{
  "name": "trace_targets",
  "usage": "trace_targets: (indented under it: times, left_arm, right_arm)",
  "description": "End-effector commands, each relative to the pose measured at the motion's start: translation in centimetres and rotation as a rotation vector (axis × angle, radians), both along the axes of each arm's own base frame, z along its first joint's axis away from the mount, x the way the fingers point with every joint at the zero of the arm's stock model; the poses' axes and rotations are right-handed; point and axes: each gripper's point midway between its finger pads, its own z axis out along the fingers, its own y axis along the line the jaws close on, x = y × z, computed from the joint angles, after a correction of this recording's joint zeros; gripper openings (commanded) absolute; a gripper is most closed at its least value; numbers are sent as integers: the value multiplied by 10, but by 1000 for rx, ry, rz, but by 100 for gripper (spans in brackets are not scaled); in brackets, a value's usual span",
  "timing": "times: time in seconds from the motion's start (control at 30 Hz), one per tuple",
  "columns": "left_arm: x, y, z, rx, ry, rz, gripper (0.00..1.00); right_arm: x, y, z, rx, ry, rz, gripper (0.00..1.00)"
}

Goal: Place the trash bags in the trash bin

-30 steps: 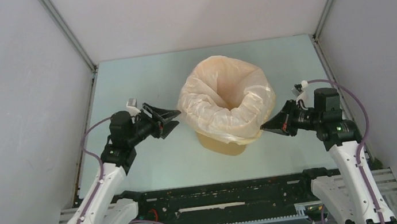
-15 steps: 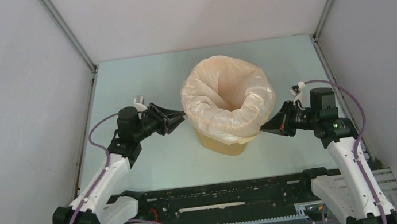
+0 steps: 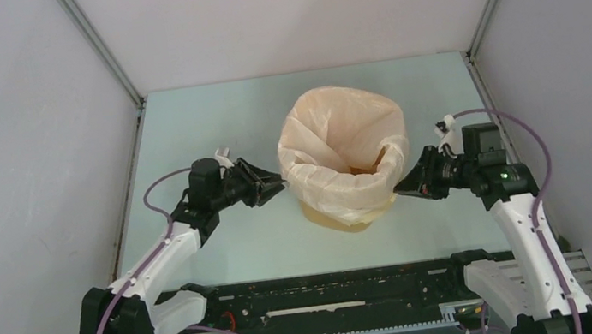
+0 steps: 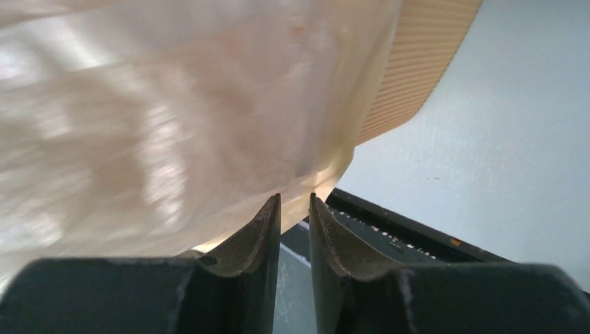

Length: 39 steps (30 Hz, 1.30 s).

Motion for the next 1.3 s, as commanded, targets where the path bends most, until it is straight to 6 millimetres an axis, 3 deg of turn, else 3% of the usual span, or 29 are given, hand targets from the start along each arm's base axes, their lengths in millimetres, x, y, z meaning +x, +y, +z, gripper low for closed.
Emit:
trace_targets:
  times: [0.0,0.17,0.37,0.43,0.57,0.7,0.83,0.93,1.03,1.27]
  left_arm:
    - [2,10,16,59,-73,-6,41]
    - [-4,14,23,132,-96,-59,46]
    - [-7,12,35,142,-143,-105,75]
    - [-4,10,37,151,-157,-113,82]
    - [2,-6,28,165,-127,-171,82]
    - [3,-31,23,174,-126,-225,80]
    - [-1,-29,2,193,-78,-219,75]
    - [-9,-26,-7,196,-60,-228,75]
    - [-11,-24,-2,199,-79,-228,78]
    - [-9,-9,27,306,-173,-212,89]
  right_arm:
    - [-10,-28,17,-168,-65,-36,31]
    - [3,-37,41,-210,-132,-77,43]
    - [45,-36,59,-177,-177,-87,49]
    - [56,-32,57,-152,-167,-82,49]
    - [69,-13,38,-102,-132,-32,49]
    - [72,4,6,-167,-103,16,47]
    - [61,-2,-30,-243,-23,7,46]
    - [55,-13,-41,-308,-16,2,46]
    - [50,-30,-26,-358,-28,-26,47]
    - [53,-67,69,-413,-207,-188,67]
